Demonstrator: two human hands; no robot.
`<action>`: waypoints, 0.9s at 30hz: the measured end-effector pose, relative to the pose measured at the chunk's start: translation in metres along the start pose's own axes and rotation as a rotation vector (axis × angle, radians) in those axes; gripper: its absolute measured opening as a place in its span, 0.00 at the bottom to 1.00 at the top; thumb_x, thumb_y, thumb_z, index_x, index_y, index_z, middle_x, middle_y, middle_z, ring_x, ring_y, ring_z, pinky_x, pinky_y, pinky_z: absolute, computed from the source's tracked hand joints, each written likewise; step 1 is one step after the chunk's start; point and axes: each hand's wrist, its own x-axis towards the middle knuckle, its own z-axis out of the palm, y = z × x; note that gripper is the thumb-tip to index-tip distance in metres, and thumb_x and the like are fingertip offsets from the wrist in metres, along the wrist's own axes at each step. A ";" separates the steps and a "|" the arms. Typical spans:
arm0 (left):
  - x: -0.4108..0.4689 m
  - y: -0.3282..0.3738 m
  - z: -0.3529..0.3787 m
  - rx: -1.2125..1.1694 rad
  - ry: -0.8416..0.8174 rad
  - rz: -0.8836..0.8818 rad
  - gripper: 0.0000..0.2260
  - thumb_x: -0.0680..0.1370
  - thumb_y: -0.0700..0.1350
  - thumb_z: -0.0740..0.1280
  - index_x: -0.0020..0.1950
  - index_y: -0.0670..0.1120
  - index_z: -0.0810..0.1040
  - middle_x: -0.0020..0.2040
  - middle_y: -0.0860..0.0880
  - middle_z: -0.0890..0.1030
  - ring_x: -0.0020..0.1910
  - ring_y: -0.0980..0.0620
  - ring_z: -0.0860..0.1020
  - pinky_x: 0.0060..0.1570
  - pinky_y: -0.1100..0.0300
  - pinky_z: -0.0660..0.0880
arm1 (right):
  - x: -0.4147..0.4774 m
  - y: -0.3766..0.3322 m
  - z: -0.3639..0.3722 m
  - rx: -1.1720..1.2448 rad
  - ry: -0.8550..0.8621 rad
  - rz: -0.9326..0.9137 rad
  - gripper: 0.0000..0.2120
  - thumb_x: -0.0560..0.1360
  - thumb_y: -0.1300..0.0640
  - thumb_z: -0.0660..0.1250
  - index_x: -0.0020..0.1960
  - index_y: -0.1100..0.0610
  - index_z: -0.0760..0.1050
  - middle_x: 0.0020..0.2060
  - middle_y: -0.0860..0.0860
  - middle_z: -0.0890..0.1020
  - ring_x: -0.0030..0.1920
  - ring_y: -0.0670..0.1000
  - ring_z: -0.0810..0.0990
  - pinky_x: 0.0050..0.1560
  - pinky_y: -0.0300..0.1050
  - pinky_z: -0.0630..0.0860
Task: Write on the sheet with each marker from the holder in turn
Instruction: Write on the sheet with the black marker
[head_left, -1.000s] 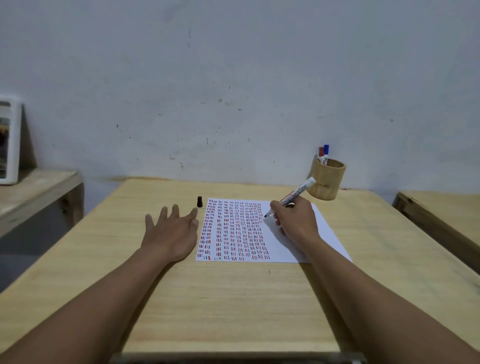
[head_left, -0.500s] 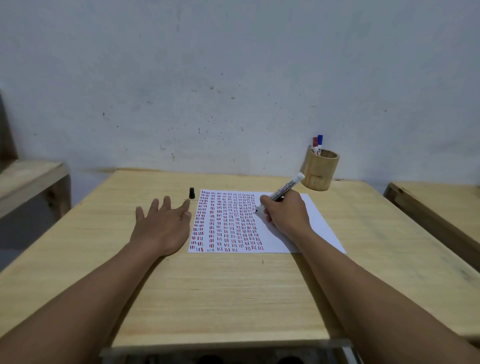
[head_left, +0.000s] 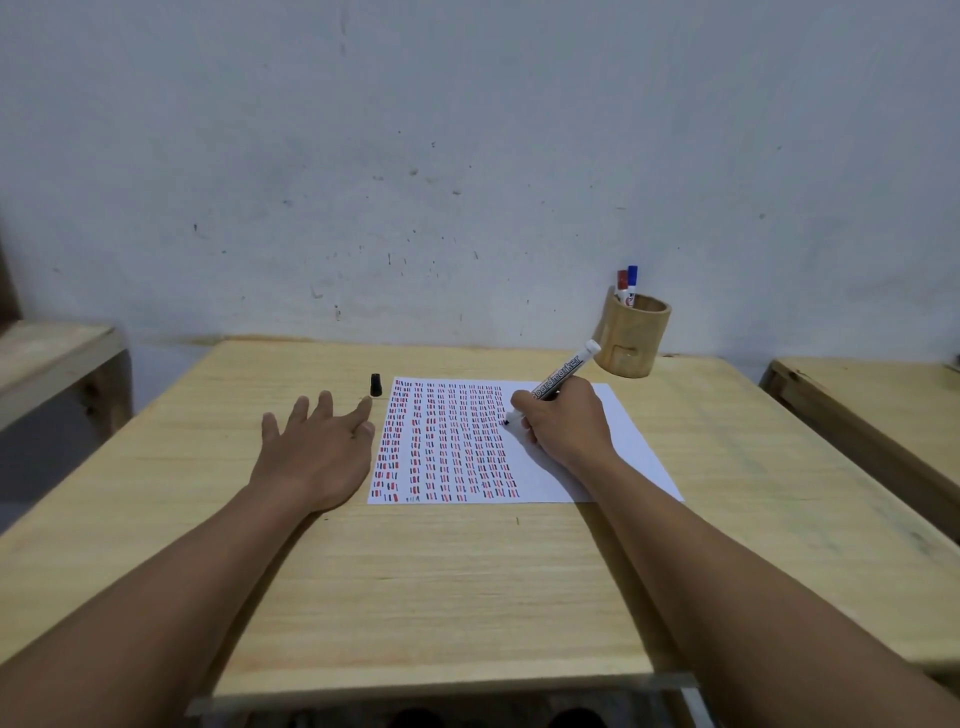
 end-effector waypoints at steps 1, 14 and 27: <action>0.000 0.000 0.000 -0.001 0.002 -0.001 0.24 0.83 0.57 0.43 0.81 0.60 0.50 0.83 0.46 0.49 0.81 0.43 0.45 0.76 0.37 0.42 | -0.001 -0.001 0.000 0.002 0.002 0.002 0.12 0.73 0.55 0.71 0.37 0.63 0.79 0.28 0.50 0.82 0.28 0.46 0.77 0.29 0.40 0.68; 0.037 0.014 -0.026 -0.342 0.240 0.072 0.24 0.83 0.43 0.60 0.79 0.50 0.61 0.69 0.41 0.75 0.68 0.41 0.72 0.60 0.49 0.71 | 0.002 -0.024 -0.008 0.388 -0.004 0.061 0.11 0.76 0.53 0.73 0.47 0.62 0.80 0.33 0.52 0.79 0.28 0.49 0.74 0.30 0.43 0.74; 0.021 0.040 -0.042 -0.680 0.394 0.058 0.06 0.80 0.37 0.66 0.50 0.45 0.83 0.45 0.49 0.83 0.42 0.59 0.79 0.33 0.75 0.70 | -0.017 -0.043 -0.012 0.812 -0.138 0.285 0.07 0.78 0.60 0.69 0.42 0.61 0.82 0.31 0.52 0.79 0.29 0.46 0.75 0.29 0.37 0.76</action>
